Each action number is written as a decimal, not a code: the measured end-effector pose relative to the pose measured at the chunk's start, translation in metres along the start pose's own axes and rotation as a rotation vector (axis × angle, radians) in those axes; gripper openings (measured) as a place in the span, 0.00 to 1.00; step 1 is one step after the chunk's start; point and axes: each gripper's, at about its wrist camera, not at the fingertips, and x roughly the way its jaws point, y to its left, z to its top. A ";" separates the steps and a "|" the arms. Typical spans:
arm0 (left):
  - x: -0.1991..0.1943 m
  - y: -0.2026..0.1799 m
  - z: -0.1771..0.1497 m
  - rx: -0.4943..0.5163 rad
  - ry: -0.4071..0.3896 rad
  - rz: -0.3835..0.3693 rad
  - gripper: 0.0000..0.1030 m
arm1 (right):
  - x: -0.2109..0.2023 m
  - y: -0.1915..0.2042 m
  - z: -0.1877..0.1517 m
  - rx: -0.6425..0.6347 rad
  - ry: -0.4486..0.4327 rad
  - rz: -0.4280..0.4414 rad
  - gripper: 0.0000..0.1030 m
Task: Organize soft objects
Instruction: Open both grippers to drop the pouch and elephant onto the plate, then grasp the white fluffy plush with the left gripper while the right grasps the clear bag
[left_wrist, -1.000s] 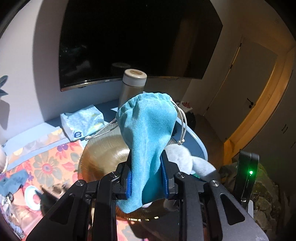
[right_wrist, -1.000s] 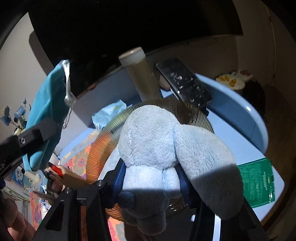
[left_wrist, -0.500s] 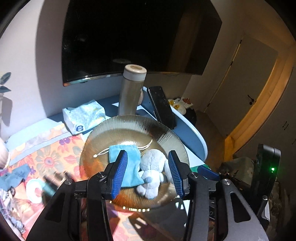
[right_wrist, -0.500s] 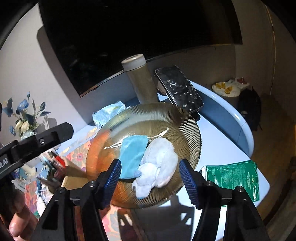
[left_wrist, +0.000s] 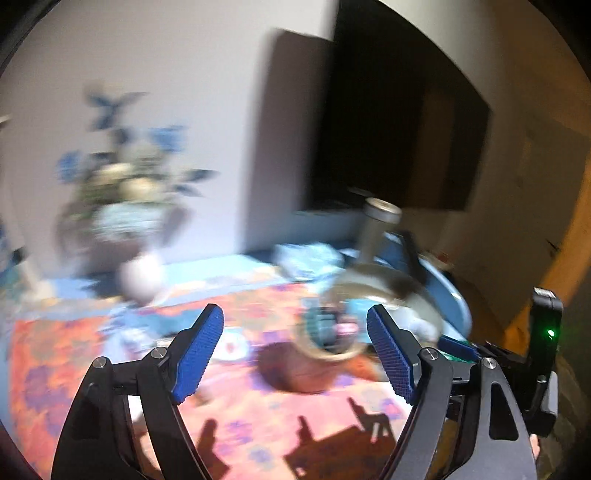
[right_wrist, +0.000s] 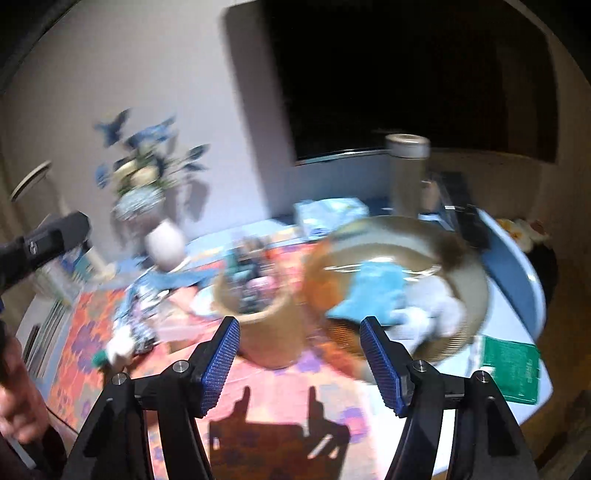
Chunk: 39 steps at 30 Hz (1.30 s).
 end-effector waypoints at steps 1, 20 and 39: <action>-0.008 0.015 -0.002 -0.017 -0.012 0.033 0.76 | 0.002 0.013 -0.002 -0.023 0.007 0.021 0.64; -0.027 0.196 -0.099 -0.075 0.102 0.237 0.77 | 0.099 0.163 -0.045 -0.178 0.237 0.288 0.64; 0.109 0.185 -0.139 0.146 0.379 0.194 0.80 | 0.197 0.177 -0.025 -0.190 0.219 0.149 0.64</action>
